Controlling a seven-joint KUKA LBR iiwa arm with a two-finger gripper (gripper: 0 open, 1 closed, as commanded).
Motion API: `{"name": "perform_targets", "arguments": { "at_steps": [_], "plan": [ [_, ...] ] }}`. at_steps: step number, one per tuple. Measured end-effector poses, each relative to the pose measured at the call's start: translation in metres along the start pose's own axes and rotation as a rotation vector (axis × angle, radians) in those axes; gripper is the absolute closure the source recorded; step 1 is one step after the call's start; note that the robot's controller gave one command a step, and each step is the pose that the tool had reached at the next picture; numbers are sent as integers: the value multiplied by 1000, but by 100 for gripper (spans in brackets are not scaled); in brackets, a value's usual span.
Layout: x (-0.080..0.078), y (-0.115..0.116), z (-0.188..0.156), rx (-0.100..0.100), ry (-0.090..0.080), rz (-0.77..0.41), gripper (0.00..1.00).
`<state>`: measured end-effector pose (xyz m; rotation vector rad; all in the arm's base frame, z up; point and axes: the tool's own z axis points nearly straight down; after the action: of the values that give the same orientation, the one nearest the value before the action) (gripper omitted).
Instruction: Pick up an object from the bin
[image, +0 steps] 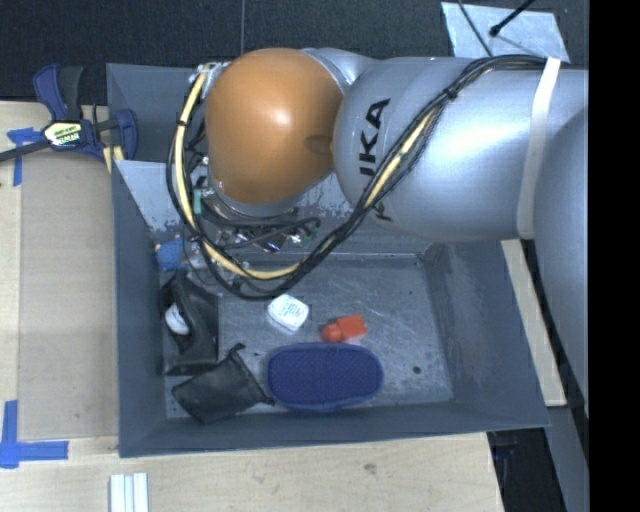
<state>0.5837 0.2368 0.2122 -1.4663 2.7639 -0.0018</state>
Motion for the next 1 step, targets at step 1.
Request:
{"name": "perform_targets", "arguments": {
  "at_steps": [1],
  "plan": [
    [1,1,5,-6,7,1,0]
  ]
}}
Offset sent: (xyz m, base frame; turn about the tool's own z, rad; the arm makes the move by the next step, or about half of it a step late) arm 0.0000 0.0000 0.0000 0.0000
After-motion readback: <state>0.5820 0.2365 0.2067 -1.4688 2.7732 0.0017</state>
